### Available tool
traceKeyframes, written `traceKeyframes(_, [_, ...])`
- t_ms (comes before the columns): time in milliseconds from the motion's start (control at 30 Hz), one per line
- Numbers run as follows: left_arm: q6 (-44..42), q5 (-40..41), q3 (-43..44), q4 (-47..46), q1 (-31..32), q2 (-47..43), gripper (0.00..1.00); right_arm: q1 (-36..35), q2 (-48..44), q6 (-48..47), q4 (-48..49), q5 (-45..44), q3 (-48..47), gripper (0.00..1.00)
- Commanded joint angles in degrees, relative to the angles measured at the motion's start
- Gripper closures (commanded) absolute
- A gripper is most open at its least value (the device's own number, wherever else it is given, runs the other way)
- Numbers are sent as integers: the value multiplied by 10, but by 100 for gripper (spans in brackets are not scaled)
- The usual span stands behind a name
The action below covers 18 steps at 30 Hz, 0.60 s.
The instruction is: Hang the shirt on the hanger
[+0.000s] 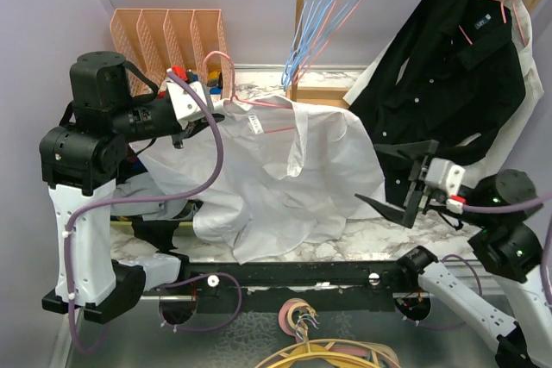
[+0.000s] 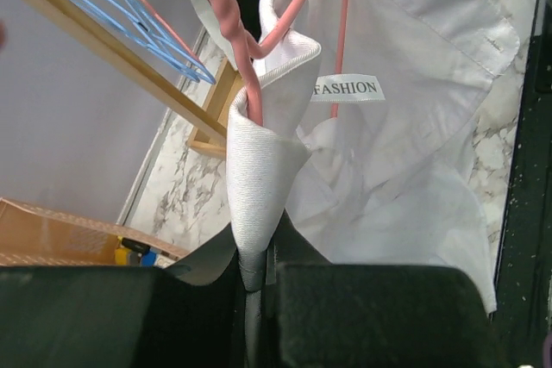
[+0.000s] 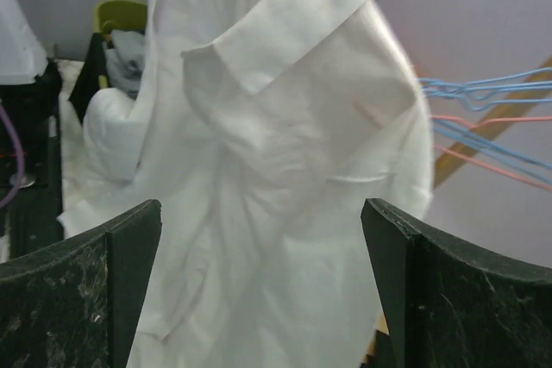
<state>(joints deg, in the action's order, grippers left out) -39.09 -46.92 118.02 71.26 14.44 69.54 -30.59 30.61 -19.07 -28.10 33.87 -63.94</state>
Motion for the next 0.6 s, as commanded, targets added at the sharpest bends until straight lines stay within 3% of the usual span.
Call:
traceKeyframes(0, [15, -147, 21, -3, -54, -4, 100, 1, 20, 33, 47, 103, 57, 0])
traceKeyframes(100, [38, -186, 27, -16, -100, -2, 100, 1, 62, 48, 58, 200, 59, 6])
traceKeyframes(167, [47, -214, 28, -20, -123, -1, 100, 1, 75, 134, 150, 258, 105, 13])
traceKeyframes(267, [52, -238, 24, -22, -146, 1, 100, 1, 42, 325, 421, 190, 238, 15])
traceKeyframes(333, [55, -238, 16, -26, -154, 2, 100, 0, 23, 385, 535, 129, 294, 14])
traceKeyframes(433, [71, -231, -1, -40, -158, 2, 100, 0, 25, 391, 568, 92, 304, 14])
traceKeyframes(567, [76, -231, -17, -47, -161, 6, 100, 0, 28, 281, 486, 18, 253, 13])
